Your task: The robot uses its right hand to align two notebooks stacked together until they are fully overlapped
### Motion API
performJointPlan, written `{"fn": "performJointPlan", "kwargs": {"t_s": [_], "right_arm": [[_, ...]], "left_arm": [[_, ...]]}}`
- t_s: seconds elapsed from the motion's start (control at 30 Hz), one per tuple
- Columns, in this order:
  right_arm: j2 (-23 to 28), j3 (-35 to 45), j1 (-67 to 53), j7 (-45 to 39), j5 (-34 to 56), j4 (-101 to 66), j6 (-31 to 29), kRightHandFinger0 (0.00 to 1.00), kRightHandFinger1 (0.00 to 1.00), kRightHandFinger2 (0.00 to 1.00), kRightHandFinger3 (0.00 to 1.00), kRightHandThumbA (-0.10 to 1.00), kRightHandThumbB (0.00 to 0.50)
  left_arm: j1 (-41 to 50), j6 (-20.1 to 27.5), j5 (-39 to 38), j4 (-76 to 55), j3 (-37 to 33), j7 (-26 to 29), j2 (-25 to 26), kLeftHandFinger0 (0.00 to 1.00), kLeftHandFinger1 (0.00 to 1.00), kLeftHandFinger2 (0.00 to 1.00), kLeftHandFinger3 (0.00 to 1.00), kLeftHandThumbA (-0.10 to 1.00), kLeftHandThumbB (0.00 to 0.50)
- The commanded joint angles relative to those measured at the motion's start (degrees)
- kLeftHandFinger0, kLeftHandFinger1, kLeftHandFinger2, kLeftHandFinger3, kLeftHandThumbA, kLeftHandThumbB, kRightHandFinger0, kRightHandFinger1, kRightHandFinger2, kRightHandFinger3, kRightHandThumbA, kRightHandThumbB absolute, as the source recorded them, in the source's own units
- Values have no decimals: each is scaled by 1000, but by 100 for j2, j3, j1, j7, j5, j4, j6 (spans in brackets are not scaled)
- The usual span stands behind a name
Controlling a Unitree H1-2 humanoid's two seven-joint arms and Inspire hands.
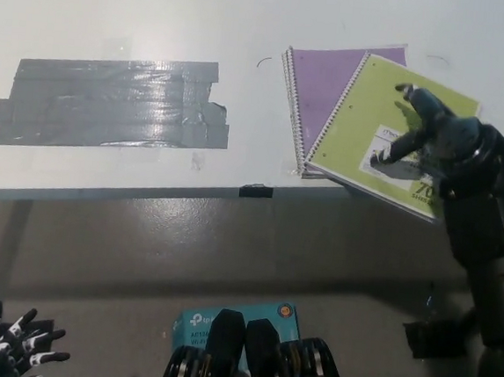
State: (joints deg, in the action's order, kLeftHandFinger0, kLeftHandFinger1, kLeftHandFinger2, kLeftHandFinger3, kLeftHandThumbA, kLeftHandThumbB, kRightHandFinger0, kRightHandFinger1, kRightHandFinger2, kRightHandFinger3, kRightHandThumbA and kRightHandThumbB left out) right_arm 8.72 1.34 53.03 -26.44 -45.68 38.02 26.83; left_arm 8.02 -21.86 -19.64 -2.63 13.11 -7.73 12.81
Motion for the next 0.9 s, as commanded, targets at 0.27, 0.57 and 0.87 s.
{"fn": "performJointPlan", "kwargs": {"t_s": [0.27, 0.57, 0.87], "right_arm": [[-319, -170, 130, 393, 602, -183, 10, 1000, 1000, 1000, 1000, 1000, 316], [-115, -550, -64, 514, 630, -107, 10, 1000, 1000, 1000, 1000, 1000, 347], [185, -854, -473, 585, 387, -114, 10, 1000, 1000, 1000, 1000, 1000, 320]], "left_arm": [[-38, 22, 23, -193, -197, -92, 61, 378, 528, 722, 1000, 1000, 500], [25, 66, -20, -275, -238, -158, 114, 364, 541, 743, 1000, 1000, 500], [96, 168, 85, -328, -362, -175, 156, 424, 493, 696, 1000, 1000, 500]]}}
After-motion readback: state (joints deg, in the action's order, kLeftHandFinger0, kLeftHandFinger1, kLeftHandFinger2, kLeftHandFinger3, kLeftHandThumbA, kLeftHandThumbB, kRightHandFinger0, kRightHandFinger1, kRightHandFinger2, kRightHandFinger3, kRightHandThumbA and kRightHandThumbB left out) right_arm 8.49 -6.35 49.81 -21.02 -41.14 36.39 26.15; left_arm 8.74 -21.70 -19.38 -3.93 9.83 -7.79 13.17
